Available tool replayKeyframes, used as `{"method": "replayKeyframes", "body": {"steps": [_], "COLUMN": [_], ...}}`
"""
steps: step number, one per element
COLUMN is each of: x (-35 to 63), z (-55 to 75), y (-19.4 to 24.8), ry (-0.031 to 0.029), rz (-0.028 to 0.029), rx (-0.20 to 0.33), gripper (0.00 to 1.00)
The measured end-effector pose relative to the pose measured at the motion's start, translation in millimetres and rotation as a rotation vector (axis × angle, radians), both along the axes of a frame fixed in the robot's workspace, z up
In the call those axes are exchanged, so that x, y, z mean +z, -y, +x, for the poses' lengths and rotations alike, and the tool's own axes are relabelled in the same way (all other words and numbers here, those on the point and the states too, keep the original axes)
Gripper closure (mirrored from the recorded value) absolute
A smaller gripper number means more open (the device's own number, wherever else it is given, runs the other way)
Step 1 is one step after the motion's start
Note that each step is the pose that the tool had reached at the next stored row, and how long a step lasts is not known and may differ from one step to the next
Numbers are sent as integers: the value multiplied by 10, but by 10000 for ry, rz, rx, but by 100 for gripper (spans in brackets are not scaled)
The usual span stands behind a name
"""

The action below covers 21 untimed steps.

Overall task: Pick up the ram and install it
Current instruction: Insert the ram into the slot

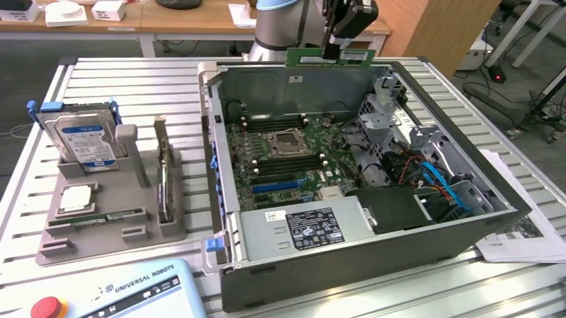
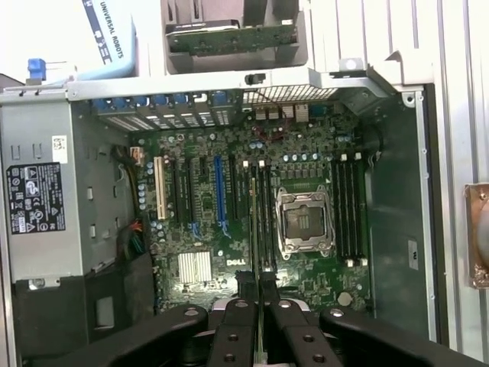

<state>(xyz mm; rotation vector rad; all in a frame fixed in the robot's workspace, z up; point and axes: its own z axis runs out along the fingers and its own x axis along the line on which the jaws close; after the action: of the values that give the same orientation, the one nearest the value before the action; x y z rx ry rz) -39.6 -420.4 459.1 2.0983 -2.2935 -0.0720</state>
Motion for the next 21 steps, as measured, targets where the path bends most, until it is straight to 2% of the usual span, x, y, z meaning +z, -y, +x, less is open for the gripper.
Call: {"method": "replayKeyframes", "body": {"steps": [8, 21], "x": [-19, -43], "z": [-60, -112], "y": [-117, -330], "ry": [0, 0], "rz": [-1, -1], "rx": [-1, 0], "gripper": [87, 87]}}
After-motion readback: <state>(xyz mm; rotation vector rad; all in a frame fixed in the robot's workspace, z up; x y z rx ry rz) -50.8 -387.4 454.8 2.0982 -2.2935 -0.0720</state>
